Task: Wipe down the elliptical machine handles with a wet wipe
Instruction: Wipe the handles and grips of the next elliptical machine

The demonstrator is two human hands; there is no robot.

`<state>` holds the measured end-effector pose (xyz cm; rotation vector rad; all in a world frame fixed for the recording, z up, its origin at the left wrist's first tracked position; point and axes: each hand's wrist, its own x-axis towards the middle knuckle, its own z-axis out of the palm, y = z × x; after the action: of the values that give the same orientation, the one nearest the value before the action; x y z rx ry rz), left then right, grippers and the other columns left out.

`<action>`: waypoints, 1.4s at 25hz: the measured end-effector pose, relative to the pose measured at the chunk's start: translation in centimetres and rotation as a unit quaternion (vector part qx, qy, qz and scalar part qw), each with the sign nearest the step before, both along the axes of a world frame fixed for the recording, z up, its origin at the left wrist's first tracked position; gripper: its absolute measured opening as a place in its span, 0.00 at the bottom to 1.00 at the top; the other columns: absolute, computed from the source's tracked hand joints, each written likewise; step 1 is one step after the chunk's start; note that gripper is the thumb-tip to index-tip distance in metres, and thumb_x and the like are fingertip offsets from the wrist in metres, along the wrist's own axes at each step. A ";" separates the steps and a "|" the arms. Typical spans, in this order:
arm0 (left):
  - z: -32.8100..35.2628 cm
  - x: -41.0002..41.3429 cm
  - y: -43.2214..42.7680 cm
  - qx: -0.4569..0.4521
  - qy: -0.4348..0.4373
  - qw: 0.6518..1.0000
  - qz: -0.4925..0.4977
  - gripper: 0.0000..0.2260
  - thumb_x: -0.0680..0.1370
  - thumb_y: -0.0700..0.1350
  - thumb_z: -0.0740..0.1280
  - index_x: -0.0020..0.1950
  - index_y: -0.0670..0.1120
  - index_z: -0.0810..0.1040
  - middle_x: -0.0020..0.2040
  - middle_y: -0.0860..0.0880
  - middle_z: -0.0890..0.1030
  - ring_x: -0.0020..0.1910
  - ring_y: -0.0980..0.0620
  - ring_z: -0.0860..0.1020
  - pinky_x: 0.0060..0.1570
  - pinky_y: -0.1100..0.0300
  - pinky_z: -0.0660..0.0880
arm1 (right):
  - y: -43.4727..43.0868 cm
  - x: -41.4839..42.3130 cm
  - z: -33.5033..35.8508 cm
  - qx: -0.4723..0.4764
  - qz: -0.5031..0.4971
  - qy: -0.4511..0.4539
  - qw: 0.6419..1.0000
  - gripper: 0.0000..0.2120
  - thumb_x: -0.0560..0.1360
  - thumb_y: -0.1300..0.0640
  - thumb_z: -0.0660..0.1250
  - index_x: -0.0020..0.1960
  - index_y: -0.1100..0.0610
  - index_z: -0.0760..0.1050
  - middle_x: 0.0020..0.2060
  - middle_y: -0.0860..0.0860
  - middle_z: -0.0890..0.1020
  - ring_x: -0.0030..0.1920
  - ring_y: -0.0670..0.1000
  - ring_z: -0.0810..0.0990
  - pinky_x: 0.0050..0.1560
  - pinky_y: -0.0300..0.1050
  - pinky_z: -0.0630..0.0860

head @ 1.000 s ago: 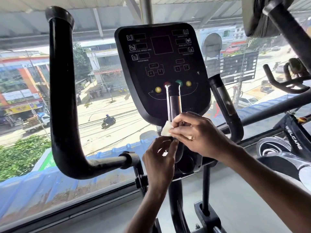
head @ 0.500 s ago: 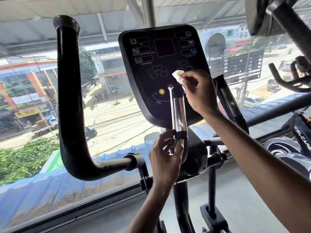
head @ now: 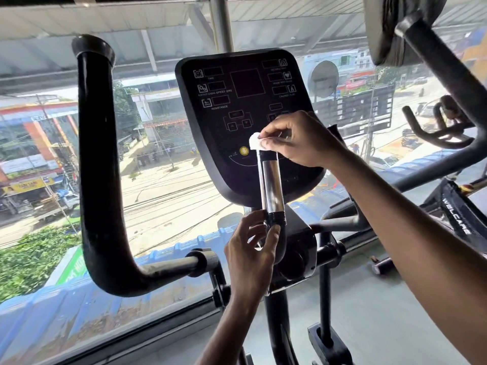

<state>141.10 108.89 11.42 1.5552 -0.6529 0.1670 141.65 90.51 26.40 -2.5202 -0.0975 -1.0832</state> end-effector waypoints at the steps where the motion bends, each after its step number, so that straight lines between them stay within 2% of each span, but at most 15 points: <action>1: 0.0 0.0 0.0 0.000 0.002 1.000 0.000 0.11 0.75 0.40 0.74 0.55 0.53 0.82 0.47 0.63 0.85 0.48 0.63 0.83 0.51 0.66 0.80 | 0.0 -0.1 -0.1 0.006 0.006 -0.004 1.000 0.07 0.75 0.53 0.73 0.51 0.53 0.86 0.46 0.46 0.87 0.44 0.40 0.82 0.46 0.29 0.74; 3: 0.0 0.1 0.1 0.001 0.005 1.000 0.000 0.11 0.75 0.41 0.74 0.55 0.54 0.82 0.47 0.62 0.85 0.48 0.63 0.83 0.51 0.65 0.80 | 0.4 0.2 -0.4 0.001 -0.002 -0.014 1.000 0.10 0.75 0.49 0.72 0.52 0.53 0.86 0.47 0.47 0.87 0.45 0.42 0.83 0.48 0.37 0.79; 5: 0.0 0.1 0.0 0.001 0.011 1.000 -0.005 0.11 0.75 0.42 0.74 0.55 0.53 0.82 0.47 0.61 0.85 0.49 0.62 0.83 0.52 0.65 0.80 | 0.6 0.4 -1.1 -0.041 -0.010 -0.048 0.998 0.11 0.76 0.50 0.71 0.53 0.55 0.85 0.48 0.48 0.87 0.46 0.46 0.85 0.50 0.45 0.81; 8: 0.1 0.1 0.2 0.000 0.017 1.000 -0.008 0.11 0.75 0.41 0.74 0.55 0.53 0.82 0.47 0.61 0.85 0.48 0.62 0.84 0.51 0.66 0.80 | 0.8 0.2 -2.0 -0.119 0.000 -0.113 0.986 0.08 0.75 0.54 0.72 0.52 0.55 0.86 0.48 0.49 0.86 0.47 0.49 0.82 0.51 0.43 0.78; 10: 0.0 0.2 0.2 0.002 0.023 1.000 -0.011 0.11 0.75 0.41 0.74 0.55 0.54 0.82 0.47 0.60 0.85 0.48 0.62 0.84 0.49 0.65 0.80 | 0.8 0.1 -2.3 -0.172 0.001 -0.121 0.978 0.06 0.75 0.55 0.73 0.51 0.54 0.86 0.47 0.48 0.83 0.47 0.49 0.77 0.49 0.40 0.75; 12: 0.0 0.3 0.3 0.006 0.024 1.000 -0.014 0.11 0.76 0.41 0.74 0.54 0.55 0.82 0.47 0.60 0.86 0.47 0.62 0.84 0.49 0.62 0.81 | 1.3 0.1 -2.4 -0.195 0.012 -0.100 0.976 0.05 0.74 0.56 0.74 0.49 0.55 0.86 0.46 0.47 0.81 0.46 0.48 0.74 0.49 0.39 0.73; 15: -0.3 0.6 0.7 0.008 0.028 0.999 -0.036 0.08 0.77 0.43 0.73 0.54 0.53 0.83 0.47 0.59 0.86 0.48 0.61 0.84 0.49 0.60 0.81 | 2.0 -0.6 -3.1 -0.225 0.017 -0.040 0.973 0.03 0.74 0.58 0.74 0.46 0.55 0.87 0.45 0.48 0.80 0.46 0.47 0.74 0.49 0.46 0.77; 17: -0.3 0.9 1.0 -0.011 0.049 0.997 -0.062 0.07 0.77 0.46 0.70 0.54 0.51 0.85 0.48 0.55 0.87 0.49 0.56 0.85 0.50 0.56 0.81 | 2.5 -1.5 -3.9 -0.254 0.028 0.013 0.967 0.03 0.73 0.58 0.75 0.46 0.55 0.87 0.45 0.48 0.80 0.45 0.47 0.76 0.48 0.48 0.78; 18: -0.3 1.1 1.1 -0.026 0.072 0.995 -0.070 0.09 0.77 0.46 0.68 0.53 0.49 0.86 0.48 0.52 0.87 0.48 0.52 0.85 0.51 0.53 0.81 | 2.8 -1.8 -4.3 -0.246 0.023 0.018 0.969 0.03 0.74 0.58 0.75 0.46 0.56 0.87 0.45 0.48 0.80 0.45 0.48 0.77 0.49 0.47 0.79; 21: 0.1 1.2 1.4 -0.077 0.173 0.975 -0.113 0.15 0.79 0.40 0.59 0.49 0.46 0.87 0.49 0.45 0.87 0.50 0.47 0.85 0.54 0.50 0.78 | 3.6 -2.7 -5.9 -0.183 -0.031 -0.050 0.981 0.04 0.73 0.58 0.75 0.48 0.57 0.86 0.46 0.49 0.80 0.47 0.46 0.77 0.54 0.38 0.76; 23: 0.5 1.2 1.7 -0.102 0.212 0.961 -0.142 0.19 0.80 0.41 0.55 0.47 0.46 0.87 0.50 0.44 0.87 0.53 0.44 0.84 0.56 0.48 0.77 | 4.2 -3.5 -7.9 -0.178 -0.023 -0.056 0.982 0.03 0.73 0.58 0.75 0.46 0.57 0.86 0.45 0.49 0.79 0.47 0.45 0.76 0.52 0.38 0.76; 26: 0.8 1.8 1.8 -0.109 0.211 0.959 -0.154 0.20 0.74 0.49 0.56 0.47 0.44 0.86 0.52 0.41 0.86 0.54 0.40 0.83 0.55 0.48 0.78 | 5.4 -5.1 -11.3 -0.083 -0.029 -0.091 0.992 0.04 0.74 0.58 0.74 0.48 0.57 0.86 0.44 0.49 0.80 0.44 0.47 0.80 0.47 0.41 0.80; 29: 0.9 2.5 1.8 -0.101 0.228 0.955 -0.159 0.25 0.77 0.51 0.55 0.57 0.34 0.80 0.55 0.38 0.84 0.58 0.34 0.80 0.55 0.45 0.77 | 7.4 -6.5 -15.1 -0.022 -0.076 -0.132 0.988 0.06 0.76 0.57 0.73 0.53 0.55 0.86 0.47 0.49 0.80 0.47 0.47 0.80 0.50 0.39 0.79; 32: 1.1 2.8 2.2 -0.053 0.217 0.959 -0.173 0.26 0.83 0.51 0.50 0.59 0.35 0.80 0.55 0.42 0.85 0.59 0.37 0.80 0.56 0.48 0.75 | 9.0 -7.7 -19.5 0.006 -0.068 -0.152 0.986 0.07 0.76 0.60 0.73 0.54 0.55 0.85 0.48 0.50 0.81 0.48 0.47 0.81 0.53 0.38 0.79; 35: 1.7 2.5 2.4 -0.033 0.205 0.962 -0.175 0.25 0.84 0.50 0.49 0.58 0.37 0.82 0.55 0.44 0.86 0.57 0.40 0.82 0.57 0.47 0.74 | 9.6 -7.5 -20.7 0.105 -0.086 -0.201 0.970 0.06 0.75 0.65 0.74 0.51 0.59 0.85 0.46 0.51 0.82 0.47 0.45 0.82 0.52 0.36 0.78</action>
<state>143.59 111.27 13.13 1.3303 -0.5738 -0.3879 134.11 100.10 5.71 -2.1232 0.1206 -1.5743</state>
